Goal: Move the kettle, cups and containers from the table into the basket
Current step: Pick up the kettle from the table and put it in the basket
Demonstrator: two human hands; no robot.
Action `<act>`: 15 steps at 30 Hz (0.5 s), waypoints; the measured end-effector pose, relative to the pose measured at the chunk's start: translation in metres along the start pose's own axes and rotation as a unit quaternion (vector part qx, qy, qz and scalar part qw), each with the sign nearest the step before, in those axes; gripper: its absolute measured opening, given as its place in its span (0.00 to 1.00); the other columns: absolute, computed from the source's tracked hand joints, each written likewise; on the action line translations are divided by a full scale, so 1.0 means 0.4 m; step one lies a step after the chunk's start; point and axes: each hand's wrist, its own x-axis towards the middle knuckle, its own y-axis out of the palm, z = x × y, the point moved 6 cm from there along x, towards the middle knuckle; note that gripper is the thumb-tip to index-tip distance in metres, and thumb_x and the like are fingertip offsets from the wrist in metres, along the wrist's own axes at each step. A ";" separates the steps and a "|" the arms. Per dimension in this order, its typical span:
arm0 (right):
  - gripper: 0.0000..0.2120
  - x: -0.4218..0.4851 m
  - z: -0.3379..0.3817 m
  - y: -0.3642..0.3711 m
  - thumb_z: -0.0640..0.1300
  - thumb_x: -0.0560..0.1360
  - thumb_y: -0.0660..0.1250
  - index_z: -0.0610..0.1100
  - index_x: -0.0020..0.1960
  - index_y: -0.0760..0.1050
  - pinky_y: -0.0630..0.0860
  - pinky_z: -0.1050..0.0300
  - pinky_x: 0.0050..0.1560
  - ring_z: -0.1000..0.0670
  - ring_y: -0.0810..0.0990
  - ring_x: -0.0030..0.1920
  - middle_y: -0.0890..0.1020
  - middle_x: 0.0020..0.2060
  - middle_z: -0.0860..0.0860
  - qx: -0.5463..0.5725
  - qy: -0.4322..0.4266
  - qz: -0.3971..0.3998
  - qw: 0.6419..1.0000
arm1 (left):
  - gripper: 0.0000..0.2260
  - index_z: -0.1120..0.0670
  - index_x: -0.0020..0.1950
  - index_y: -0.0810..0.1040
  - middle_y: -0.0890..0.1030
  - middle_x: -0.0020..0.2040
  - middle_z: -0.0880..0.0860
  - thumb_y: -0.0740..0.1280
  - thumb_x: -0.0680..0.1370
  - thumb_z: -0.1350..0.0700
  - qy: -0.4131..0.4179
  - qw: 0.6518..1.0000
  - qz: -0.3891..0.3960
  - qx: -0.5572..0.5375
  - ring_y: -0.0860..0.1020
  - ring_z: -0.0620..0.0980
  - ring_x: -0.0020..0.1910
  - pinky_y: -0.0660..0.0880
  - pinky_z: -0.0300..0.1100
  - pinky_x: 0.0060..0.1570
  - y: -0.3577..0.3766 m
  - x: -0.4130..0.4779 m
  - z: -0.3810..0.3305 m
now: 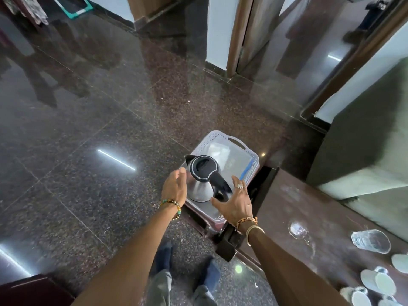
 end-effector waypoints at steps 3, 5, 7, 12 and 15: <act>0.47 0.034 -0.035 0.037 0.59 0.63 0.74 0.48 0.76 0.59 0.69 0.56 0.67 0.49 0.72 0.68 0.71 0.70 0.49 0.027 0.024 -0.001 0.999 | 0.41 0.60 0.63 0.74 0.79 0.59 0.61 0.42 0.75 0.29 -0.014 0.998 -0.017 -0.056 0.77 0.61 0.58 0.73 0.53 0.54 0.025 0.056 0.014; 0.44 0.053 -0.047 0.060 0.59 0.61 0.75 0.50 0.73 0.63 0.74 0.57 0.62 0.50 0.77 0.60 0.77 0.62 0.51 0.040 0.030 -0.007 0.999 | 0.47 0.59 0.63 0.74 0.79 0.60 0.60 0.39 0.70 0.24 -0.026 0.996 -0.015 -0.086 0.77 0.60 0.59 0.72 0.52 0.56 0.045 0.090 0.030; 0.38 0.073 -0.057 0.082 0.61 0.60 0.75 0.53 0.67 0.70 0.78 0.58 0.55 0.54 0.80 0.50 0.81 0.52 0.56 0.046 0.044 -0.021 0.998 | 0.47 0.56 0.63 0.76 0.79 0.62 0.57 0.40 0.68 0.22 -0.024 0.991 -0.005 -0.128 0.77 0.55 0.60 0.71 0.47 0.58 0.067 0.123 0.041; 0.18 0.106 -0.092 0.105 0.65 0.58 0.76 0.55 0.37 0.73 0.81 0.59 0.38 0.61 0.79 0.32 0.78 0.29 0.61 0.093 0.098 -0.084 0.987 | 0.45 0.51 0.66 0.77 0.79 0.65 0.53 0.43 0.68 0.22 -0.074 0.972 0.041 -0.220 0.75 0.52 0.66 0.68 0.55 0.69 0.128 0.184 0.083; 0.17 0.115 -0.099 0.114 0.61 0.58 0.77 0.51 0.35 0.76 0.80 0.58 0.32 0.54 0.80 0.29 0.81 0.27 0.56 0.112 0.102 -0.077 0.985 | 0.41 0.49 0.62 0.80 0.81 0.60 0.53 0.43 0.70 0.23 -0.086 0.971 0.030 -0.221 0.77 0.54 0.63 0.70 0.57 0.66 0.134 0.199 0.096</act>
